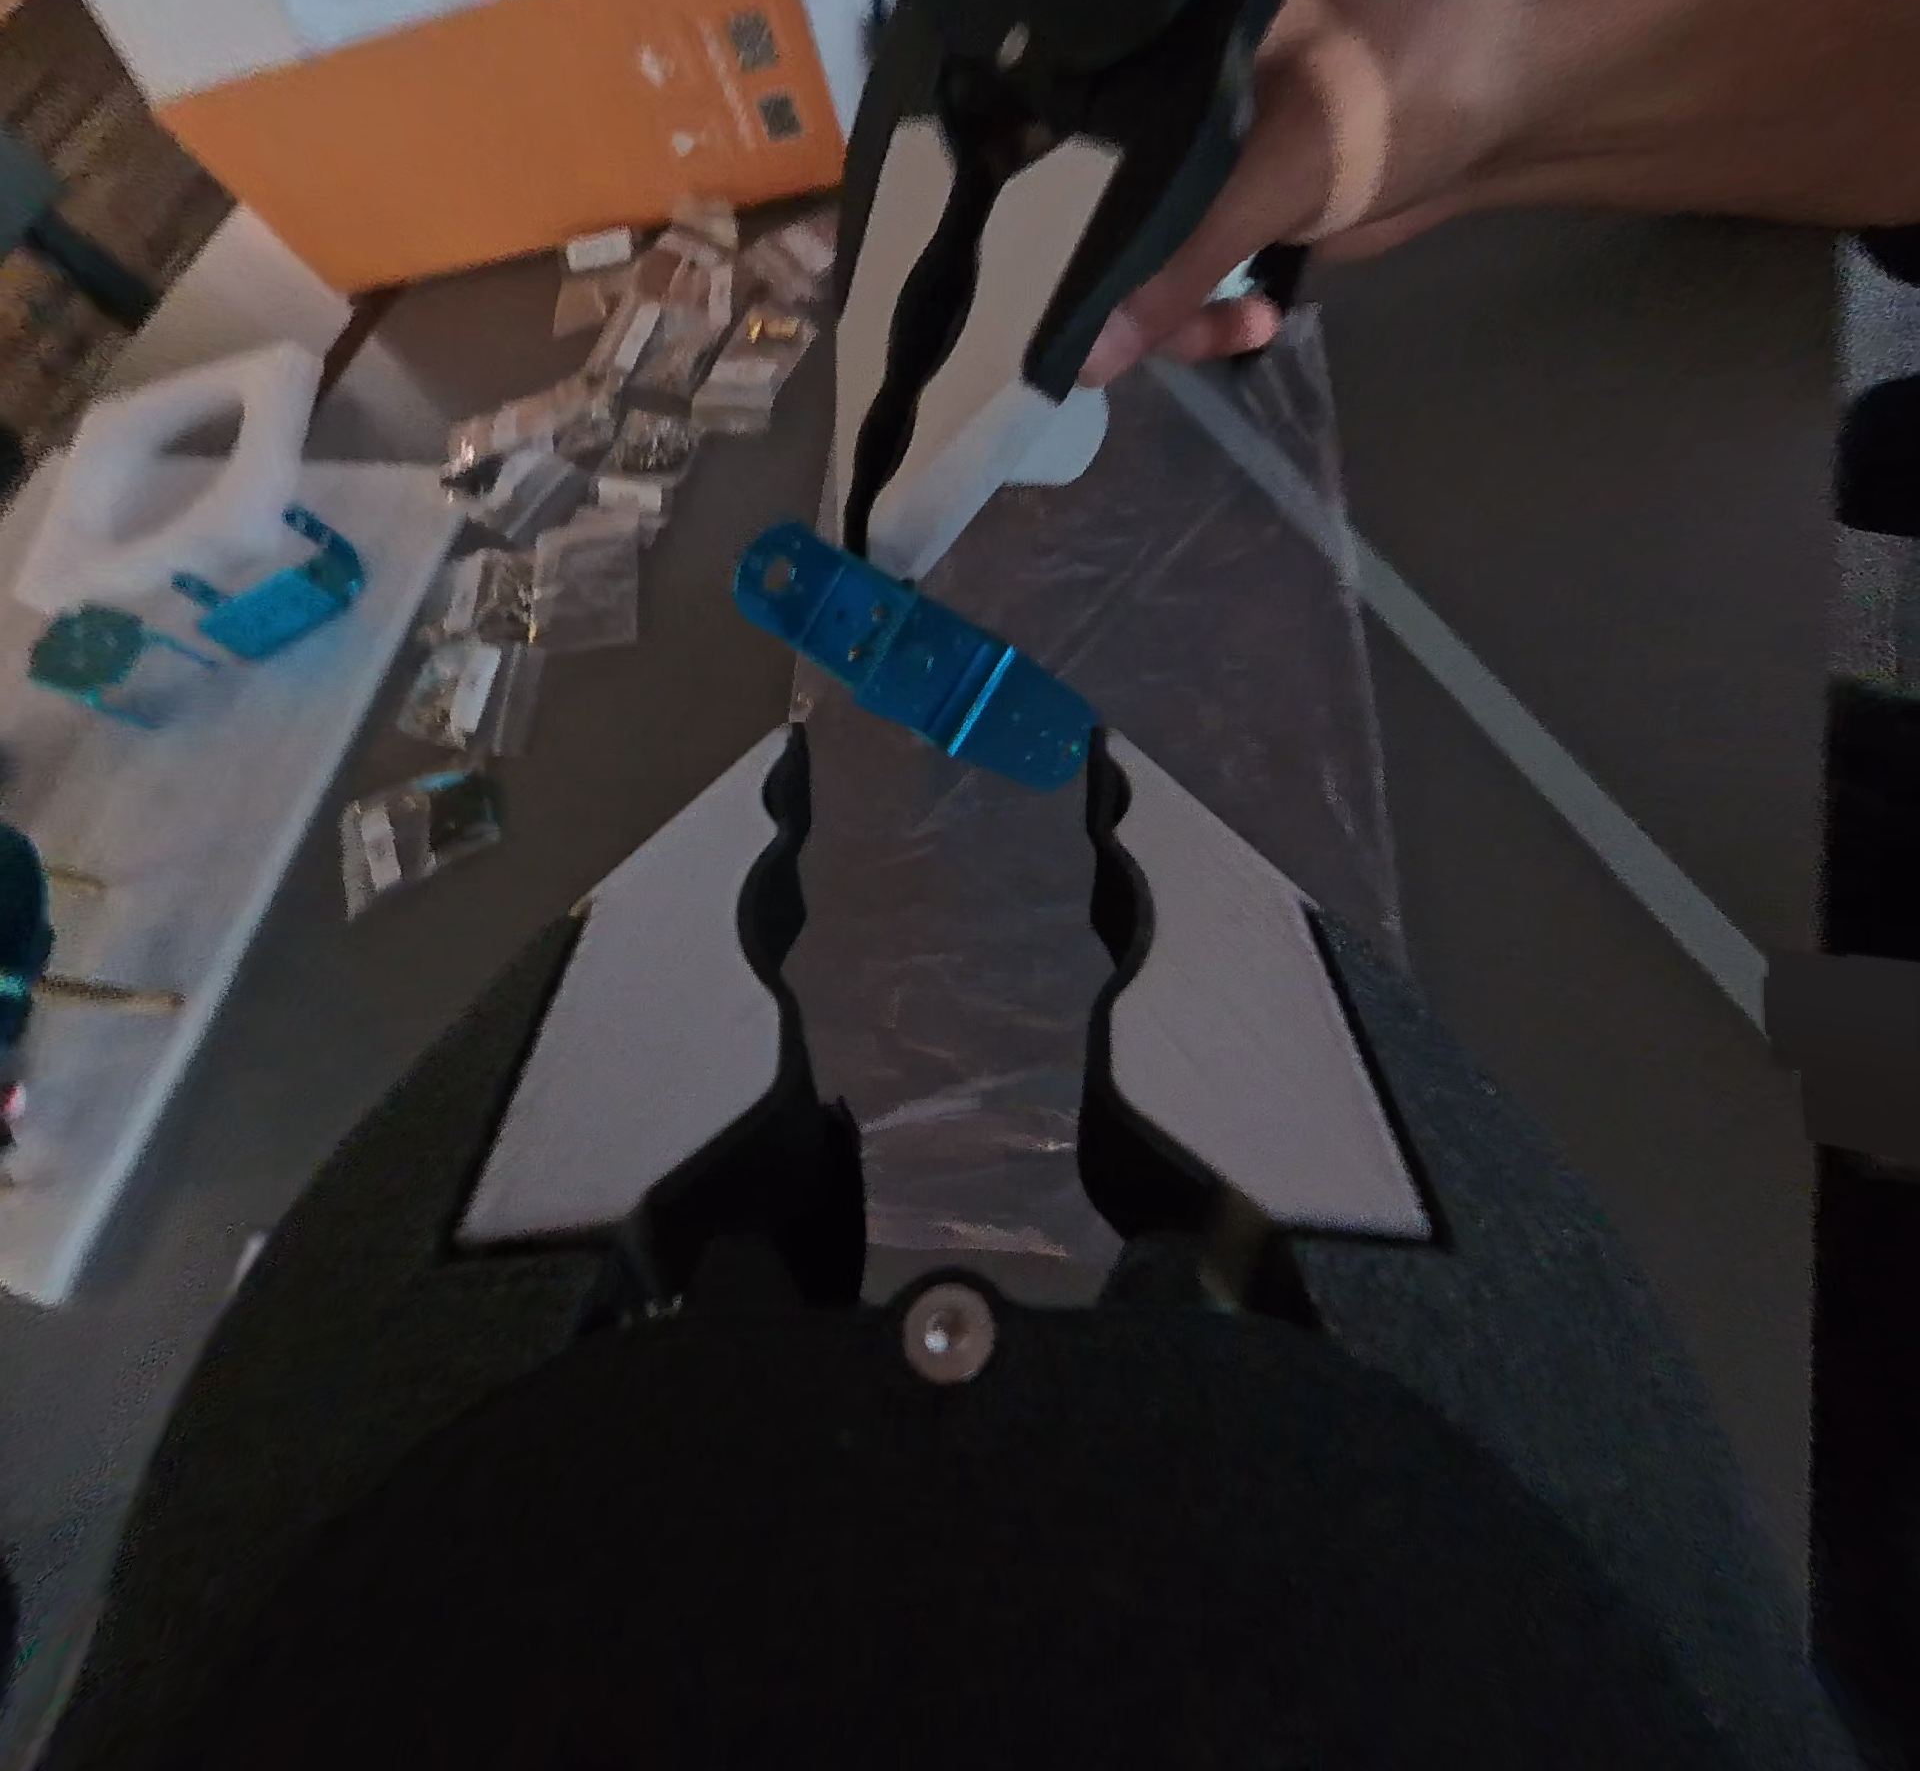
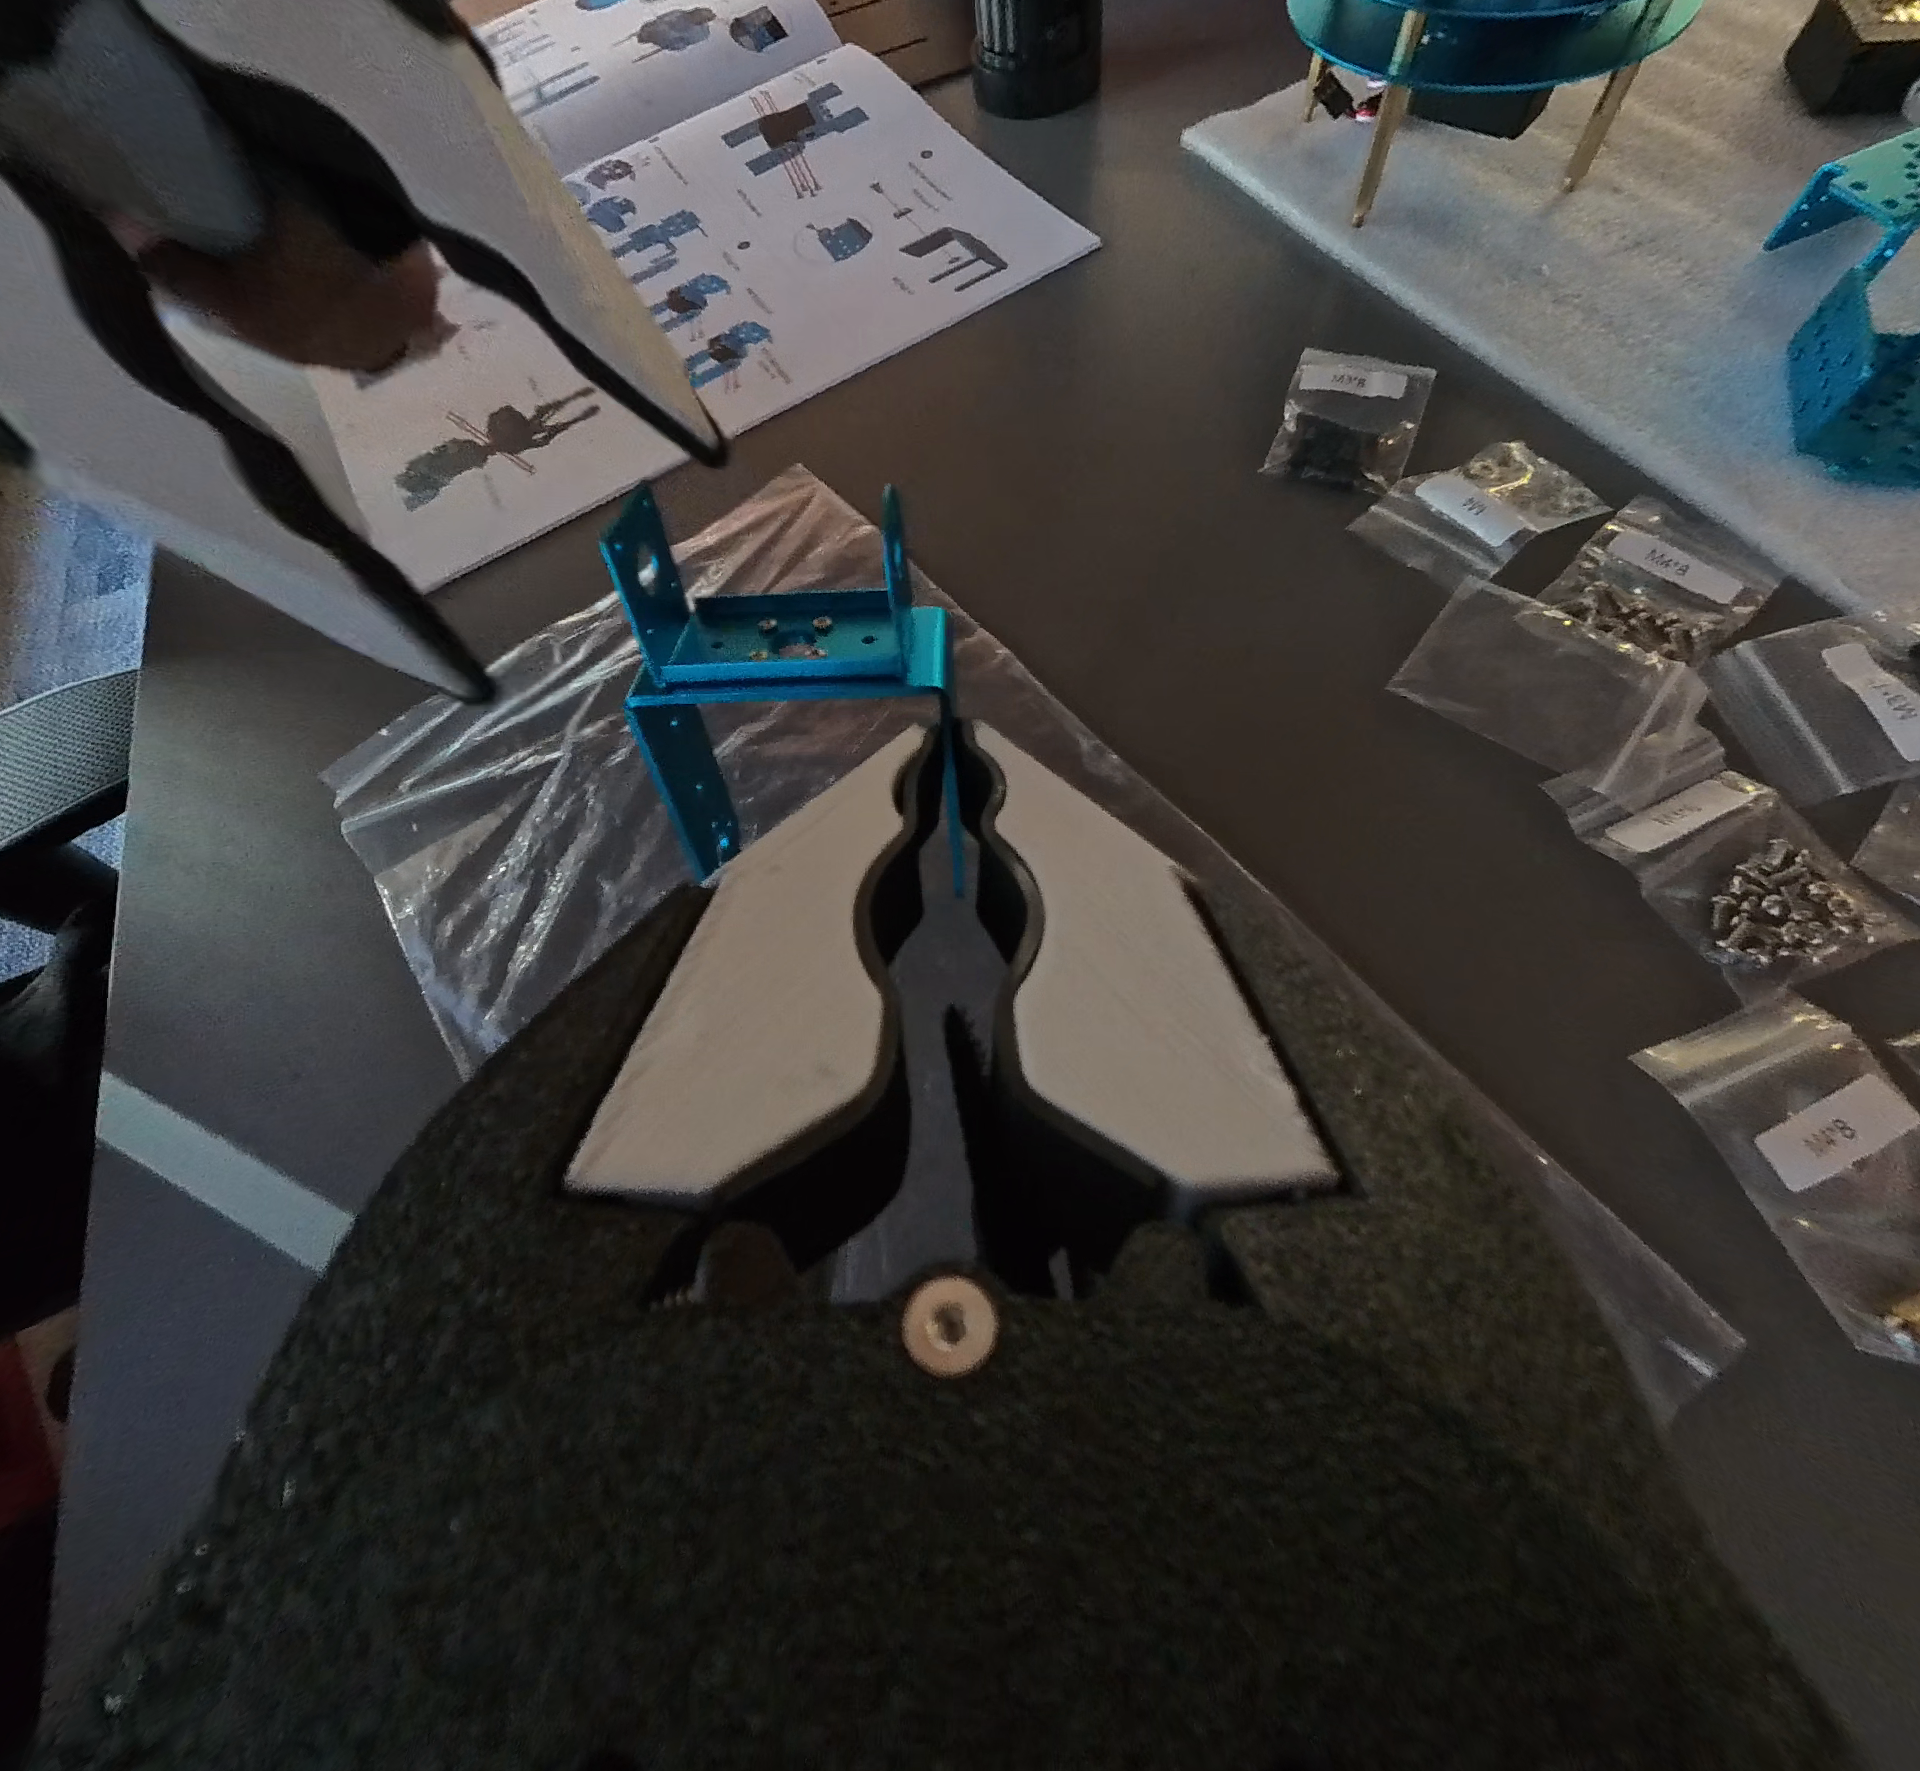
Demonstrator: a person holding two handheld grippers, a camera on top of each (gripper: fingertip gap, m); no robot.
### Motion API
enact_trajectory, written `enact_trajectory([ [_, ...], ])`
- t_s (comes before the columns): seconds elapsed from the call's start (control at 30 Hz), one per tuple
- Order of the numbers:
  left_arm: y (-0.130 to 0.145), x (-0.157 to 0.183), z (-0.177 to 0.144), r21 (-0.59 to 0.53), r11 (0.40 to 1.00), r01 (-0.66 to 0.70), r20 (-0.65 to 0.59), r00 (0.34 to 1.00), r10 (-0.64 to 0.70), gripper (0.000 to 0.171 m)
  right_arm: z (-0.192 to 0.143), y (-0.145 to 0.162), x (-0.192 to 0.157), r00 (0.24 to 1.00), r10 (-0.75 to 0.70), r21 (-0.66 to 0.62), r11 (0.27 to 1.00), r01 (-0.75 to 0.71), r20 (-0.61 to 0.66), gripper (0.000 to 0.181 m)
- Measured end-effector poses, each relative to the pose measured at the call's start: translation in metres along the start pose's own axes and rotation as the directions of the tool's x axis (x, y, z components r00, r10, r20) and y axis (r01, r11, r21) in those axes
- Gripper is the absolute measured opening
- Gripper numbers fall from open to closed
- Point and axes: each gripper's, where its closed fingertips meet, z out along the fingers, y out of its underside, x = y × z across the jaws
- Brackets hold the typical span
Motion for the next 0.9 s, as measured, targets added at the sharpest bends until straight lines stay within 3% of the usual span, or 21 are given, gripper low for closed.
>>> enact_trajectory([
  [0.13,-0.011,0.016,-0.014,-0.007,0.993,-0.119,-0.135,0.984,0.117,0.059,0.003,0.001,-0.009,0.998,-0.043,0.0,0.999,0.043,0.045,0.002],
  [0.3,-0.007,0.032,-0.018,-0.062,0.981,-0.183,-0.284,0.946,0.158,0.062,0.005,0.002,-0.024,0.99,-0.082,0.001,0.997,0.082,0.111,0.001],
  [0.67,0.019,0.05,-0.002,-0.185,0.942,-0.282,-0.431,0.884,0.18,0.061,0.013,0.011,-0.037,0.98,-0.097,-0.043,0.993,0.106,0.173,0.002],
  [0.9,0.015,0.045,-0.001,-0.171,0.948,-0.268,-0.448,0.878,0.167,0.059,0.01,0.011,-0.035,0.972,0.021,-0.11,0.994,0.005,0.234,0.002],
])
